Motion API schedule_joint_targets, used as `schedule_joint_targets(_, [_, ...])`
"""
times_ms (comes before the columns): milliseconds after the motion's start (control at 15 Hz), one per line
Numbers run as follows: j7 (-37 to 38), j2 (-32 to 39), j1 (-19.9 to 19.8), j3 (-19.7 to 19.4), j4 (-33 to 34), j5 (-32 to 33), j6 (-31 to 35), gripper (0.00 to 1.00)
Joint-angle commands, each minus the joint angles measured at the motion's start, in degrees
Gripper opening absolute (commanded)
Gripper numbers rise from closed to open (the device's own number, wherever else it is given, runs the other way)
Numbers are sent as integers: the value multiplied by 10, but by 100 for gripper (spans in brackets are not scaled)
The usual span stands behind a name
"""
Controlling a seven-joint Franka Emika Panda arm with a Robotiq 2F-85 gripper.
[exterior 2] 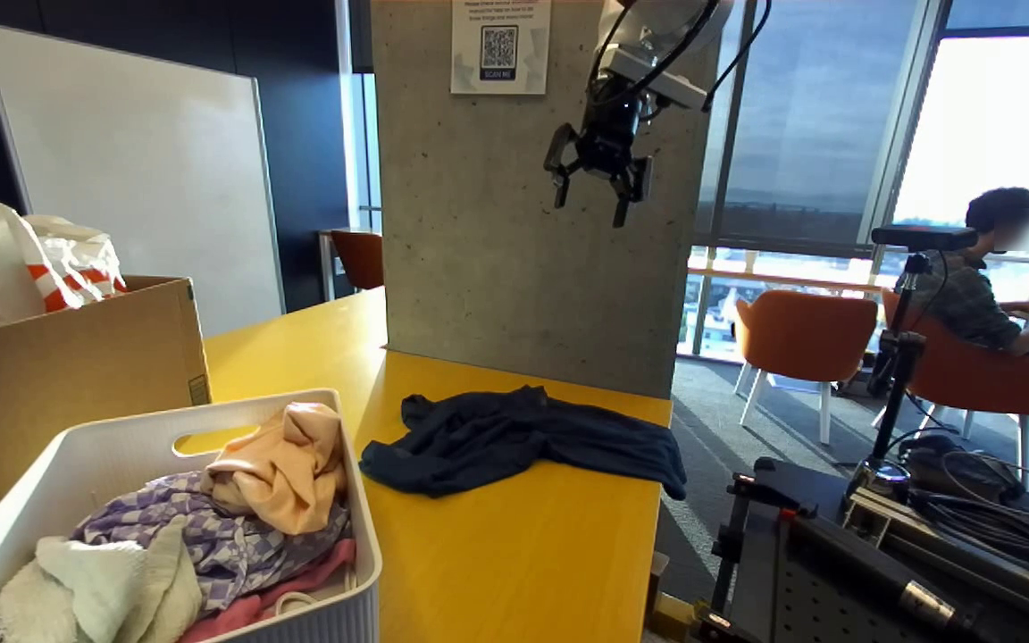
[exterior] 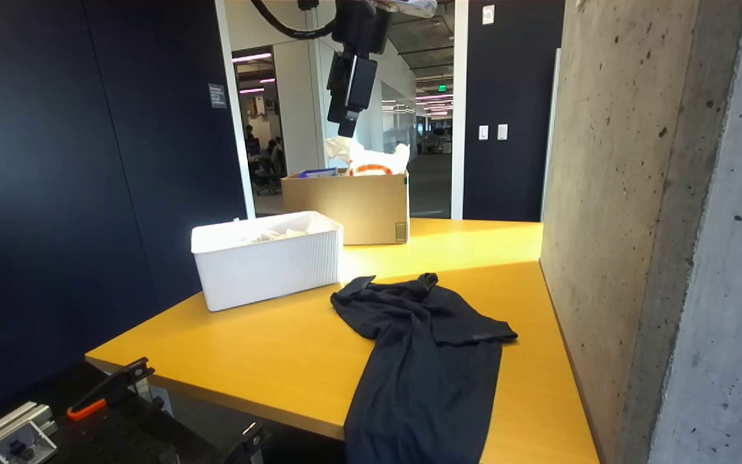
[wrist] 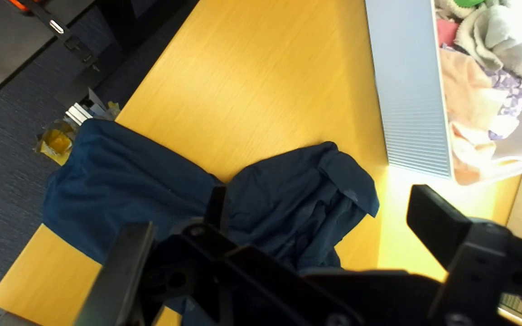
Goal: Pick up the blue cloth and put it inside the white basket
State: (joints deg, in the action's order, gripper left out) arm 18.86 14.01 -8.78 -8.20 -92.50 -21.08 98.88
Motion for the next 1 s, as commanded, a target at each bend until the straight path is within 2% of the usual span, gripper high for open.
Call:
schedule_joint_targets(0, [2,7,-2,1,12,0,-6,100])
schedule_joint_targets(267, [18,5,0,2,21,-10,4,100])
schedule_joint_targets(533, [67,151,-3,1,155,4,18,100])
schedule_joint_targets(933, [91,339,18,20,306,23,105,100])
